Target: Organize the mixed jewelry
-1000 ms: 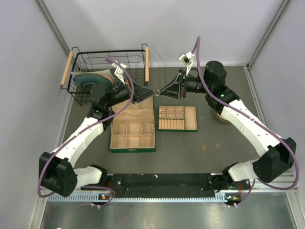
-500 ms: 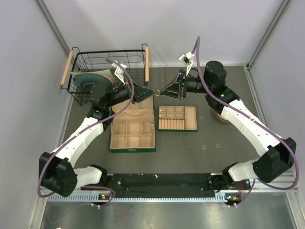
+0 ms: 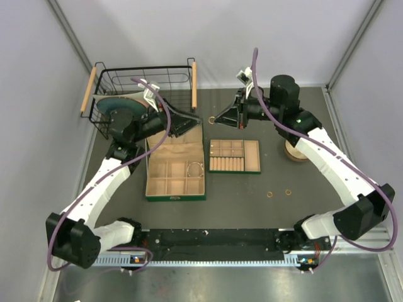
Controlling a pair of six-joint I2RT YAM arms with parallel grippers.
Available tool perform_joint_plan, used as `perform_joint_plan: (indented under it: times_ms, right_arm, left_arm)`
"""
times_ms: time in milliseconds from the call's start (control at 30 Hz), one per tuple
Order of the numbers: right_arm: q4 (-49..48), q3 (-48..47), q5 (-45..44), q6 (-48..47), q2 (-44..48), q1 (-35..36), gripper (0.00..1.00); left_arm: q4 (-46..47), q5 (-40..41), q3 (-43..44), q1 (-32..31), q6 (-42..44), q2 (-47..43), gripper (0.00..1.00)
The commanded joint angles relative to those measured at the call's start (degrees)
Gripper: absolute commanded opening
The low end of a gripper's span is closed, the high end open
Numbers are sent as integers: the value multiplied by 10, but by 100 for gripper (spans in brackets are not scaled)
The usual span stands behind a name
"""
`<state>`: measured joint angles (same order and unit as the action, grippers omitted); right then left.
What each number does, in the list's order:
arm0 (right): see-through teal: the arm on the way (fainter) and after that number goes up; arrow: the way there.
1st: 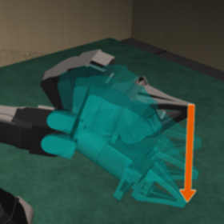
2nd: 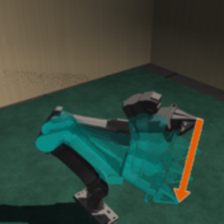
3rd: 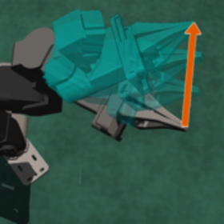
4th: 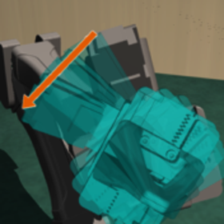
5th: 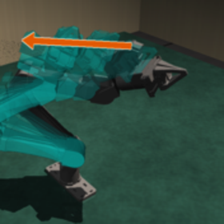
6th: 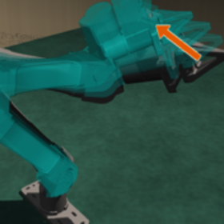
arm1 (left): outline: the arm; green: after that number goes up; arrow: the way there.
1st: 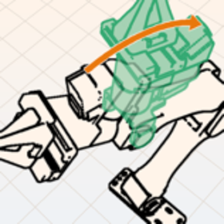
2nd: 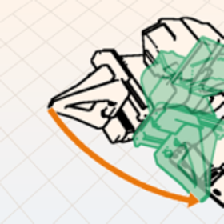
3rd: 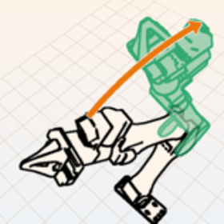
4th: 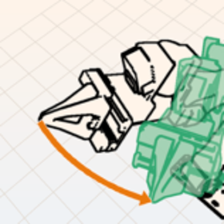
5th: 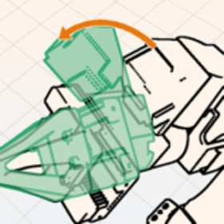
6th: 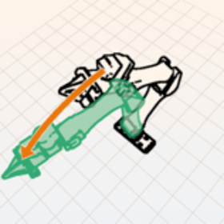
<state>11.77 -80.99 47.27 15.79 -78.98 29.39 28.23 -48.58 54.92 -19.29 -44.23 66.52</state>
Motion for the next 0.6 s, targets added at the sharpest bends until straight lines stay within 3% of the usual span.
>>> perform_joint_plan:
  times_ms: [0,300,567]
  right_arm:
    - [83,-61,-58,-106,13,-2,0]
    - [214,-94,-214,-264,-18,-6,0]
    - [229,-51,-296,-424,-55,-6,0]
  left_arm:
    - [-76,5,40,15,78,-27,48]
    - [-277,39,68,63,248,-64,50]
    - [-395,73,95,105,345,-105,51]
